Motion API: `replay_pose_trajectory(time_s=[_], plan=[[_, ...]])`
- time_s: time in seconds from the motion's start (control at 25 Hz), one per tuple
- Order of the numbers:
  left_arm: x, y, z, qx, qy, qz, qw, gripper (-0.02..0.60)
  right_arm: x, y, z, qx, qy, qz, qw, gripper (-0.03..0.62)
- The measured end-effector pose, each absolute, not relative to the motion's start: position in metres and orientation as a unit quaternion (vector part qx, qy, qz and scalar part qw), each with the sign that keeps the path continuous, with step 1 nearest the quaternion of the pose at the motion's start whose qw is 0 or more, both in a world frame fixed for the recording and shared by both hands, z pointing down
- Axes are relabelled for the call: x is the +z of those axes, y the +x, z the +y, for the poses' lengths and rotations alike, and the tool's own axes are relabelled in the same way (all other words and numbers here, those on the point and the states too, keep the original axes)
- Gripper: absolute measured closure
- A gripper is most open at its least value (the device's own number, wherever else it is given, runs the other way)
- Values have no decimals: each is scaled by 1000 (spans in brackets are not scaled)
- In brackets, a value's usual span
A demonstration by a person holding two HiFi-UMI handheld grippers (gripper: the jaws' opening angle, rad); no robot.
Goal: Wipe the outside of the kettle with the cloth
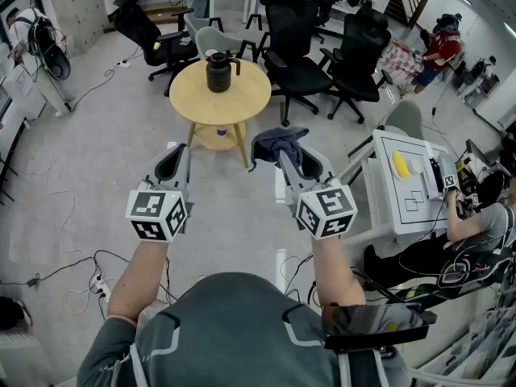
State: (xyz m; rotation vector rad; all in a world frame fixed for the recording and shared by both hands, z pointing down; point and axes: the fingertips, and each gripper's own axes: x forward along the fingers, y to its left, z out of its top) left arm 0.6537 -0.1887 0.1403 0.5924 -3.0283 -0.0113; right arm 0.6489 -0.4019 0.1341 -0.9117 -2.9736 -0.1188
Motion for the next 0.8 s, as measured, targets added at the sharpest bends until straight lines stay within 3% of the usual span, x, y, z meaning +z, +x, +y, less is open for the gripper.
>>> replay_pose_trajectory(time_s=[0.8], plan=[[150,654,-156,-3,209,-977,39,574,134,655,-367,-14,-302,-953,12,476]])
